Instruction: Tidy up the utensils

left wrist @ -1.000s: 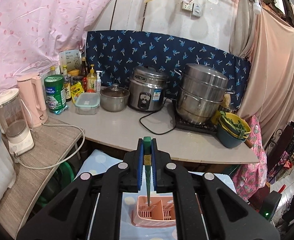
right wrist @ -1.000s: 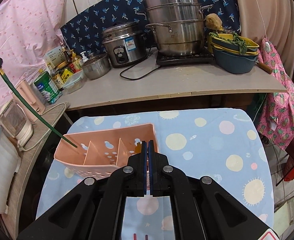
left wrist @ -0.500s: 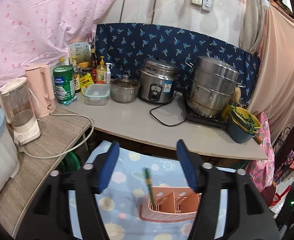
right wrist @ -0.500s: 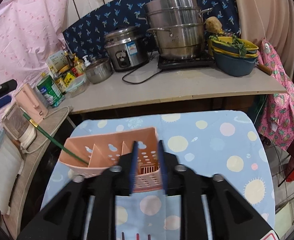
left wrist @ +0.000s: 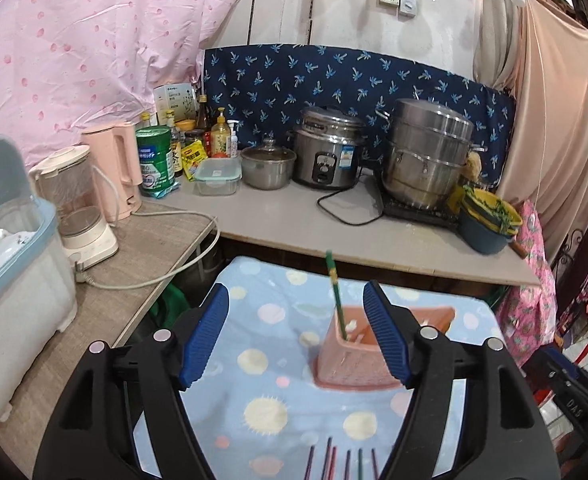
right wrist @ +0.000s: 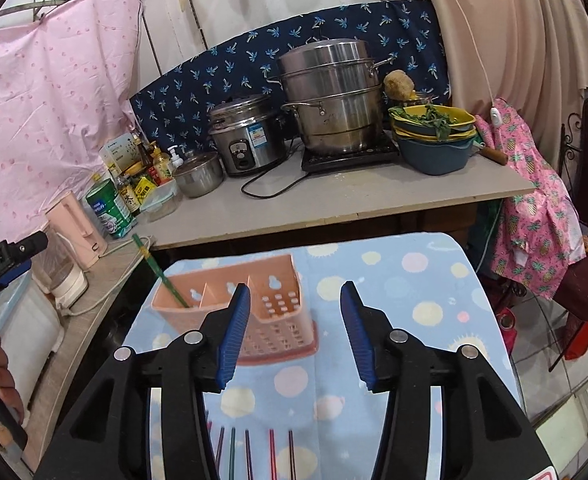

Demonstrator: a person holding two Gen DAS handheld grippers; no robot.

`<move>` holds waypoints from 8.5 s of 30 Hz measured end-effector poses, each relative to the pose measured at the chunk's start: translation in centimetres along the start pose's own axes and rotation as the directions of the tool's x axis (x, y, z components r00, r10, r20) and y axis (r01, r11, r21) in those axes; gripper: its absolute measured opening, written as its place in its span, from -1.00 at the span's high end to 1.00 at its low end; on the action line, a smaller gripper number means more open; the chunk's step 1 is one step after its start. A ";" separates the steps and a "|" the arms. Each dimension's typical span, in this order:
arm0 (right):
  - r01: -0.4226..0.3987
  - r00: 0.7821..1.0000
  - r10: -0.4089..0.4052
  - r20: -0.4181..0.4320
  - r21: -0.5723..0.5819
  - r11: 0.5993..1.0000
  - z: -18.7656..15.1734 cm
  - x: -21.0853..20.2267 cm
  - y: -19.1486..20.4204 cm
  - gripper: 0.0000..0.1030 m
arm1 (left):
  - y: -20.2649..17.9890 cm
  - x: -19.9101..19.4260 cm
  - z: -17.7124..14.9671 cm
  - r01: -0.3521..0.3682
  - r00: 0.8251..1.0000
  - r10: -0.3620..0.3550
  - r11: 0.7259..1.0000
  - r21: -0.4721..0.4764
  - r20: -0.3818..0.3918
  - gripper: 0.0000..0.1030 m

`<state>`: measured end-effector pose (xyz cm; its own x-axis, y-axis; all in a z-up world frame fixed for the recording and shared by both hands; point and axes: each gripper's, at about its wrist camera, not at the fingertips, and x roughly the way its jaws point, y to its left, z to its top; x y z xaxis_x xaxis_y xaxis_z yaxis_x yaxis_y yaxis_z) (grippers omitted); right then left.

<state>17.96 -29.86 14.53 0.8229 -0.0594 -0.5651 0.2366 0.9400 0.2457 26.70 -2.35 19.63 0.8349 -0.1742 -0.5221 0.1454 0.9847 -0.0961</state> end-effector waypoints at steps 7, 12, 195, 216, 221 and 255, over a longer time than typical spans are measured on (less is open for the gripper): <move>0.011 0.999 -0.011 -0.037 0.006 1.000 -5.4 -3.6 -0.8 0.10 | 1.7 -2.8 -5.7 -0.006 0.998 0.007 1.000 0.006 -0.070 -0.29; 0.027 0.995 -0.027 -0.091 0.003 1.000 -9.9 -5.3 -1.3 0.10 | 2.4 -4.2 -10.3 -0.018 0.992 0.021 1.000 0.026 -0.123 -0.29; -0.115 0.987 0.111 0.116 0.029 0.993 8.0 5.1 2.9 0.63 | -5.3 5.0 5.4 0.163 0.986 -0.162 0.986 -0.046 0.032 0.23; -0.080 0.992 0.085 0.096 -0.058 0.995 -0.2 -3.8 3.7 0.46 | -2.1 -2.5 -2.8 0.088 0.996 -0.087 0.996 0.033 -0.035 0.20; -0.062 0.997 0.065 0.042 -0.072 0.995 -5.0 -5.5 3.2 0.46 | -1.0 -3.5 -7.5 0.069 0.993 -0.064 0.996 0.055 -0.095 0.20; -0.049 0.941 0.016 -0.339 -0.087 0.995 -27.5 -4.7 1.3 0.51 | 4.0 -5.3 -29.1 0.038 0.898 -0.004 0.997 0.069 -0.441 0.20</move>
<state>0.23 -19.14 -4.18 0.6025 0.0733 -0.7947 0.1504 0.9675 0.2033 7.43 2.36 -2.65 0.5150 -0.1621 -0.8417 0.2138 0.9752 -0.0570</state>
